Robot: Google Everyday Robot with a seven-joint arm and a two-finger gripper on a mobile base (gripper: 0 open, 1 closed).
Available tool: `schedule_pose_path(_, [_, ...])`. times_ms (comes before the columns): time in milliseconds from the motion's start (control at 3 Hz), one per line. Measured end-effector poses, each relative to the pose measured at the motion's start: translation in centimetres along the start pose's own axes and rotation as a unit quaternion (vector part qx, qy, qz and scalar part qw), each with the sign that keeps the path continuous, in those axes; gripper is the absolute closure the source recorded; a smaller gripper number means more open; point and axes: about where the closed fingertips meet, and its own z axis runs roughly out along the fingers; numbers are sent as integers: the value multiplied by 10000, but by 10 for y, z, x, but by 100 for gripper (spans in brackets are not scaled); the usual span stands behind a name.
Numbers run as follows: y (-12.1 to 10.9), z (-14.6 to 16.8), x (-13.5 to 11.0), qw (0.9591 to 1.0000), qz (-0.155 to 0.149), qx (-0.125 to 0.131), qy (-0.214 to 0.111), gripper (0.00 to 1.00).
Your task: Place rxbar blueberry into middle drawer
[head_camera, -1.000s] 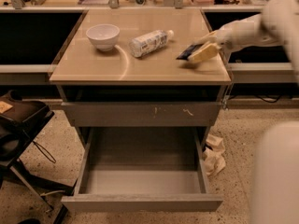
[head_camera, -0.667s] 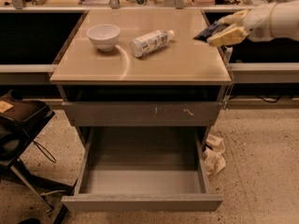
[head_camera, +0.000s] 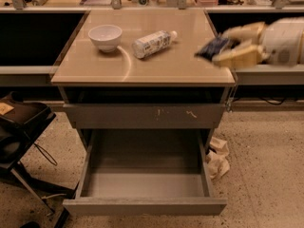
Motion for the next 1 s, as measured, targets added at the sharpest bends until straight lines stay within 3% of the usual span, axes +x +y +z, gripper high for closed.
schedule_pose_path(333, [37,17,32,9982,223,-501,230,100])
schedule_pose_path(667, [51,30,51,9957,188,-744,514,100])
schedule_pose_path(1000, [85,51,118,9889,149,-1131,948,100])
